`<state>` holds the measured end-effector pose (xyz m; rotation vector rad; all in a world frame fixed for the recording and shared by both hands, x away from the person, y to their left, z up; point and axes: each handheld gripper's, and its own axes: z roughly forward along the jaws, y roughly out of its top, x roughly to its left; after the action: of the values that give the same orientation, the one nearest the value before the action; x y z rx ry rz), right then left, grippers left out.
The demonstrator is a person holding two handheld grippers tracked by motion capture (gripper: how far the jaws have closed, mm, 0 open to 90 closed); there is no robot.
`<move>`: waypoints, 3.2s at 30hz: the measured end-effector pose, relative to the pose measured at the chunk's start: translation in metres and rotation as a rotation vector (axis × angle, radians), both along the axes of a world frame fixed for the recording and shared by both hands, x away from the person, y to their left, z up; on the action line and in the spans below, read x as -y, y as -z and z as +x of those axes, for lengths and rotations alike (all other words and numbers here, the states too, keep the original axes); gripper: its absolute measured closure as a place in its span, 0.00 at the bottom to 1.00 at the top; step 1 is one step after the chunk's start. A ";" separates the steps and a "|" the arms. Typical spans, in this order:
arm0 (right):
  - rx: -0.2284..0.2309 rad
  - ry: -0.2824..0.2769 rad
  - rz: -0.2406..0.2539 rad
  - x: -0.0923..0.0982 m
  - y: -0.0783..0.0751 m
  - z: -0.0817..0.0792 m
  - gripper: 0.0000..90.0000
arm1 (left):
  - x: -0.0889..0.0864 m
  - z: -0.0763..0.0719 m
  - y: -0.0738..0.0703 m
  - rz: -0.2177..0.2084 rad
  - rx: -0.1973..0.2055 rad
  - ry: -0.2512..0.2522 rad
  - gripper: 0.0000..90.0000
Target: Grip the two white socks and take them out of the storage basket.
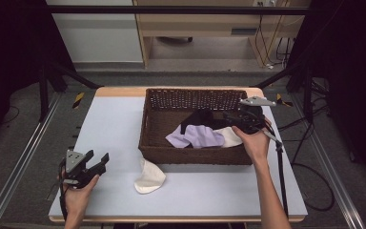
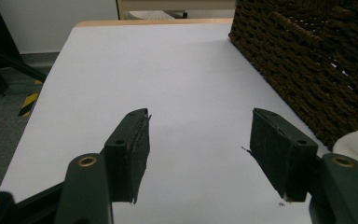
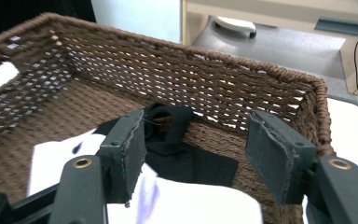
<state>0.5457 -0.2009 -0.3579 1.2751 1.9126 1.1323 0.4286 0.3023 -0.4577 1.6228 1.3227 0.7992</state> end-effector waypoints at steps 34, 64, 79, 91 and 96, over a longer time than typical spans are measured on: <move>-0.316 0.049 -0.185 -0.010 0.058 0.070 0.41 | -0.002 0.000 0.005 0.039 -0.007 -0.004 0.40; -0.516 0.045 -0.226 -0.010 0.082 0.074 0.44 | -0.001 -0.002 0.007 0.072 -0.011 -0.009 0.41; -0.638 0.048 -0.232 -0.010 0.082 0.074 0.87 | 0.000 -0.002 0.007 0.077 -0.010 -0.008 0.41; -0.422 0.082 -0.173 -0.008 0.060 0.064 0.88 | 0.002 -0.002 0.007 0.070 -0.010 -0.002 0.41; -0.368 0.071 -0.138 -0.007 0.053 0.061 0.88 | 0.002 -0.002 0.007 0.070 -0.011 0.003 0.41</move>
<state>0.6066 -0.1940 -0.4113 1.5418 2.1438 0.7532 0.4268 0.3000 -0.4651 1.6853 1.3130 0.8440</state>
